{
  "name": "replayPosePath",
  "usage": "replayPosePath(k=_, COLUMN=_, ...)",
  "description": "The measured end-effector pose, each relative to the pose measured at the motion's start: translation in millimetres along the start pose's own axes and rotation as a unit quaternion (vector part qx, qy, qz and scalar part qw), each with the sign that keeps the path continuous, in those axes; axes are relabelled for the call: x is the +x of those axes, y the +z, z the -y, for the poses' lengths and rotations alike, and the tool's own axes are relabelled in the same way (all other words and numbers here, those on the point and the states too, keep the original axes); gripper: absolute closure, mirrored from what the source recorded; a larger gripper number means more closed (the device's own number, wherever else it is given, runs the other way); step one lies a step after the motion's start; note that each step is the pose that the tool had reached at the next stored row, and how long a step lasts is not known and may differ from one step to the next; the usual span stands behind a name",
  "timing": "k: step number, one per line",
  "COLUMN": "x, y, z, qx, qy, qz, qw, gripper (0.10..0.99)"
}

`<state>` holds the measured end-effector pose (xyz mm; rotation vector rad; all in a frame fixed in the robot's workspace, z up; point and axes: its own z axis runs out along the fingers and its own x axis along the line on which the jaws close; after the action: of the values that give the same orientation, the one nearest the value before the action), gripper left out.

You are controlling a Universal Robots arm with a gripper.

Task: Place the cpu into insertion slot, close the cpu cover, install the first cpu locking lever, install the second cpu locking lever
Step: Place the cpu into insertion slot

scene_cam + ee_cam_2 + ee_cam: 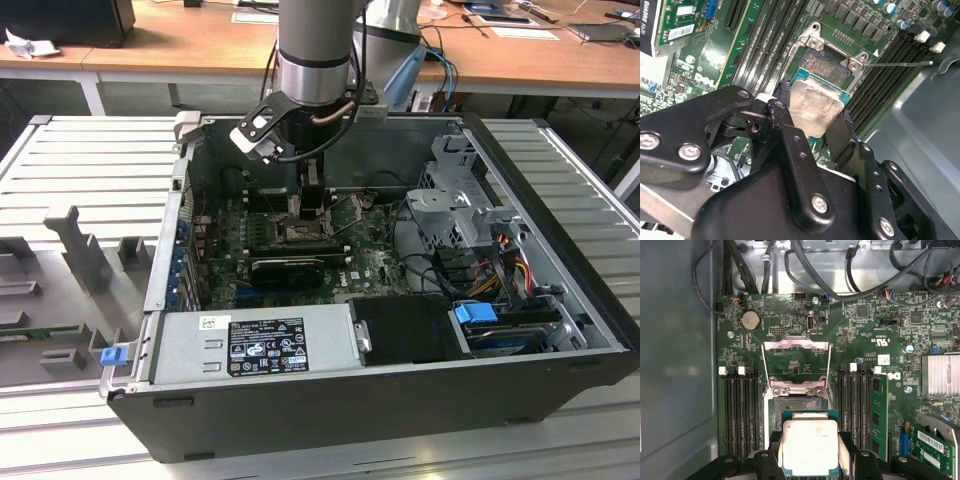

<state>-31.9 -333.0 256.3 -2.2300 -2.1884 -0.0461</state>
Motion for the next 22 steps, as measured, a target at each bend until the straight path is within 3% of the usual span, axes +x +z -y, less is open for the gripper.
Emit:
replayPosePath(k=6, x=1.4, y=11.4, z=0.1, qx=0.0001, qy=-0.001, qz=0.0000, qw=1.0000, gripper=0.557)
replayPosePath(k=22, x=2.3, y=31.2, z=1.6, qx=-0.0004, qy=-0.003, qz=0.0000, qw=1.0000, gripper=0.557)
